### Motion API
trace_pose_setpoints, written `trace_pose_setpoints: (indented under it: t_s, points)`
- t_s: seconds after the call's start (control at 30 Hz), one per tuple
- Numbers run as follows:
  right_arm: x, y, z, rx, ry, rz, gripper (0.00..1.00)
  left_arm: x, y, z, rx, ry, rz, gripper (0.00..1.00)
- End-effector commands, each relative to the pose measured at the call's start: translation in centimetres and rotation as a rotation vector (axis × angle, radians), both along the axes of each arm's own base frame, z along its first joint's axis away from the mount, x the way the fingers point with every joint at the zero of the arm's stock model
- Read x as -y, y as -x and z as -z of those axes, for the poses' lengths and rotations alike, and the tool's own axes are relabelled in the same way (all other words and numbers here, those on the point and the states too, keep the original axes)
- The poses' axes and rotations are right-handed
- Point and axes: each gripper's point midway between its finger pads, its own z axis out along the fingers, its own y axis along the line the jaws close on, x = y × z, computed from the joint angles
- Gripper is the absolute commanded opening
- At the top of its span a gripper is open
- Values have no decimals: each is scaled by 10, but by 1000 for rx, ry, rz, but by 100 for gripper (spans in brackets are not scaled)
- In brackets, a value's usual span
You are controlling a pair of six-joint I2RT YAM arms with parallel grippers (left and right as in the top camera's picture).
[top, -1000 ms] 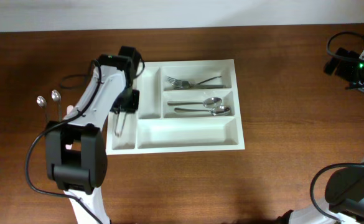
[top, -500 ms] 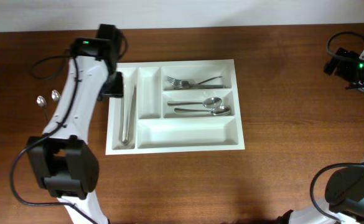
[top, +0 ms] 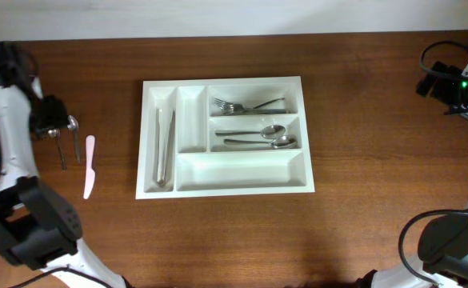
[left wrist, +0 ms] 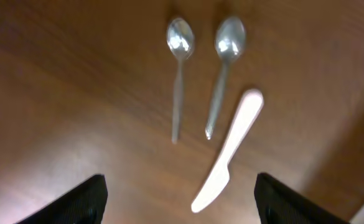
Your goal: Pack container
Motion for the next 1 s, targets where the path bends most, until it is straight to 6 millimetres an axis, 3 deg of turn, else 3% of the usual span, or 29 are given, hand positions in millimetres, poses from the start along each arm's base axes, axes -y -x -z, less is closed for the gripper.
trace_pose_setpoints:
  t_s: [0.0, 0.2, 0.43, 0.63, 0.8, 0.97]
  points:
    - [1, 1, -4, 5, 13, 0, 99, -15, -2, 3, 78, 67, -34, 73]
    - [1, 1, -4, 5, 13, 0, 99, -33, -8, 22, 92, 54, -80, 60]
    - [1, 1, -4, 5, 13, 0, 99, -44, -3, 68, -49, -59, -205, 43]
    - [1, 1, -4, 5, 13, 0, 99, -47, -4, 76, -143, -292, -244, 44]
    - [1, 1, -4, 5, 13, 0, 99, -32, -20, 81, -107, -328, -264, 45]
    - [1, 1, -4, 5, 13, 0, 99, -33, -27, 82, -99, -406, -272, 45]
